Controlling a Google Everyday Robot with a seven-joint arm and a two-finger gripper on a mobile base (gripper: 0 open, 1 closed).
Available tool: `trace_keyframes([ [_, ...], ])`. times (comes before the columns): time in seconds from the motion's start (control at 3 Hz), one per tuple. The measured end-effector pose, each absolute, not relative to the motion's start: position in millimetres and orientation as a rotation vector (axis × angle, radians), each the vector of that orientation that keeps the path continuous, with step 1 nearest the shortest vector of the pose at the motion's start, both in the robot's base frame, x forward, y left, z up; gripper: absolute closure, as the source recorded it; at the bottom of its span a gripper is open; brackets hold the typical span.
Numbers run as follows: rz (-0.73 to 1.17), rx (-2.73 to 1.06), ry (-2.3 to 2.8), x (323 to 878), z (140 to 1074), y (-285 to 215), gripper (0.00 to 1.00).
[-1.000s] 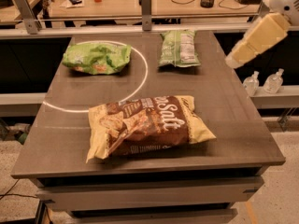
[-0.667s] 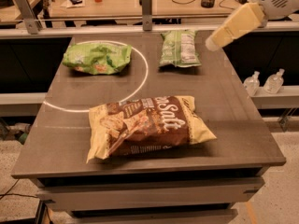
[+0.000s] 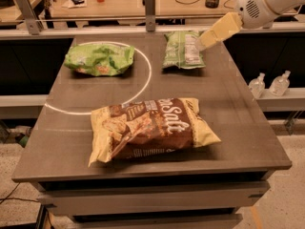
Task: Move green jalapeno chip bag near green rice chip bag
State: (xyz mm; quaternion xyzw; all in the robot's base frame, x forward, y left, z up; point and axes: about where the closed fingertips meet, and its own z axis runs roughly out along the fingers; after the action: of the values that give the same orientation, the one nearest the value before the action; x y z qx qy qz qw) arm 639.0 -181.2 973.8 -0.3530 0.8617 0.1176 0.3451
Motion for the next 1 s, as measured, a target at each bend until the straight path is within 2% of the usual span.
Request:
trace_keyframes([
  [1.0, 0.266, -0.827, 2.099, 667, 925, -197, 0.0],
])
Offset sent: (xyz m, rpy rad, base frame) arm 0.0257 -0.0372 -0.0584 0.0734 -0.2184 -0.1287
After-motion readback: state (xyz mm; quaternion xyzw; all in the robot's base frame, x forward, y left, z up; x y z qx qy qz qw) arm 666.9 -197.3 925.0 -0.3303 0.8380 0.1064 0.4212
